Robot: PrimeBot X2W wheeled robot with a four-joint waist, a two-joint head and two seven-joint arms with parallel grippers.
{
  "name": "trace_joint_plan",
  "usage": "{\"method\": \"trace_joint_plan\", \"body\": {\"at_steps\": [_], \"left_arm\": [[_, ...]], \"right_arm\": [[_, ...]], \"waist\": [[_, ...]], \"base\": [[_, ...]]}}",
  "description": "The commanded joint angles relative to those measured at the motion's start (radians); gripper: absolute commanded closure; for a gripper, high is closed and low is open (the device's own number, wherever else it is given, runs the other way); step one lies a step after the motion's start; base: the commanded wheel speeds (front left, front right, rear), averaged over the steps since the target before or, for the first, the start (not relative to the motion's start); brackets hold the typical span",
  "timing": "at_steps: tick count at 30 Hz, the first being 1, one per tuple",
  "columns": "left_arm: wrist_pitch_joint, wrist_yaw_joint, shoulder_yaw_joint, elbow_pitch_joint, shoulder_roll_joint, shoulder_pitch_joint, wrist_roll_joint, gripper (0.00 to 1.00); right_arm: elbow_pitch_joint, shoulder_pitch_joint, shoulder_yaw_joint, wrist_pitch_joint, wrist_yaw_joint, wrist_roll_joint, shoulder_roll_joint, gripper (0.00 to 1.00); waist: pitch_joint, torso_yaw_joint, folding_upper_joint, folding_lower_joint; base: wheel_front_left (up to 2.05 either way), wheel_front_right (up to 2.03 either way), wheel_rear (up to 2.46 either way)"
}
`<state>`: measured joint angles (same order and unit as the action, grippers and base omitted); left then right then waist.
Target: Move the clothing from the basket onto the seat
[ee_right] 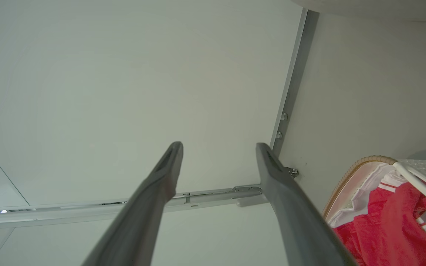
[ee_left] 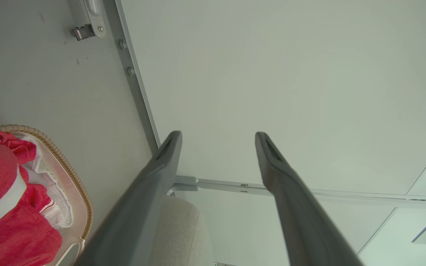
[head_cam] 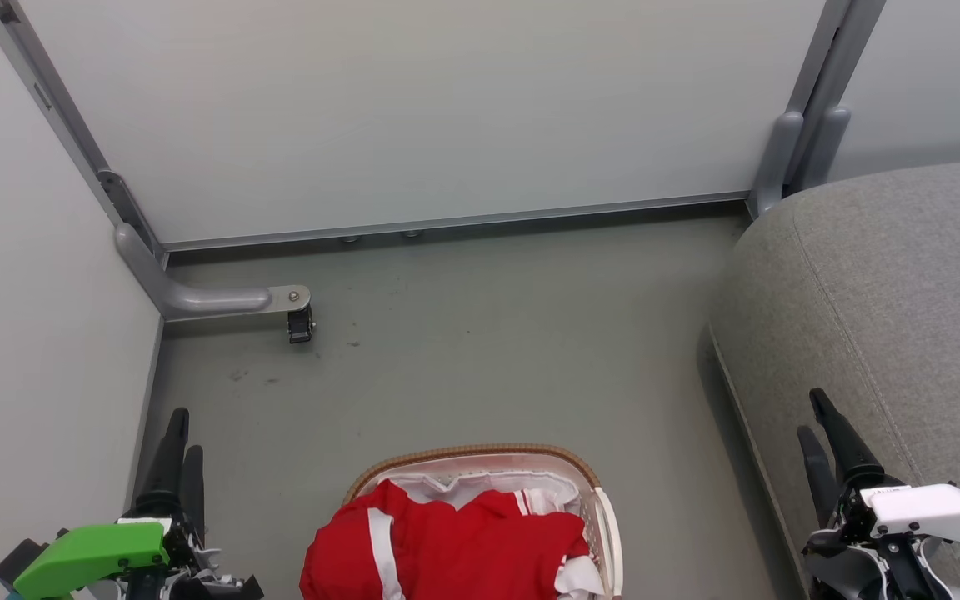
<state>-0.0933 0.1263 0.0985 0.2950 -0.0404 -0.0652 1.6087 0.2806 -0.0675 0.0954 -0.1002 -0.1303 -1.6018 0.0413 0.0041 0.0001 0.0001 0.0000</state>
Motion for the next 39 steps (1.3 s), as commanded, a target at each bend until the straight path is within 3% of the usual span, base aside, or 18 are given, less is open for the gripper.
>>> {"method": "trace_joint_plan", "body": {"at_steps": [1,9,17,39], "left_arm": [[0.012,0.001,-0.004,-0.014,-0.006,-0.022,-0.012,0.00],[0.052,0.002,-0.028,-0.010,-0.018,-0.026,-0.052,0.00],[0.088,0.002,-0.024,-0.001,-0.020,-0.030,-0.142,0.00],[0.169,0.003,-0.045,0.006,-0.038,-0.010,-0.715,0.00]], "right_arm": [[-0.025,-0.020,-0.010,0.014,0.000,0.016,0.016,0.00],[-0.034,-0.034,-0.049,0.059,0.000,0.088,0.052,0.00],[-0.051,-0.044,-0.080,0.094,0.000,0.242,0.081,0.00],[-0.026,-0.062,-0.157,0.176,0.000,0.663,0.106,0.00]], "waist": [[0.000,0.000,-0.0001,0.0000],[0.001,0.000,-0.0001,0.0000],[0.000,0.001,-0.0001,0.0000],[-0.006,-0.001,-0.0001,0.0000]], "base": [[0.00,0.00,0.00],[0.00,0.00,0.00],[0.00,0.00,0.00],[0.00,0.00,0.00]]}}
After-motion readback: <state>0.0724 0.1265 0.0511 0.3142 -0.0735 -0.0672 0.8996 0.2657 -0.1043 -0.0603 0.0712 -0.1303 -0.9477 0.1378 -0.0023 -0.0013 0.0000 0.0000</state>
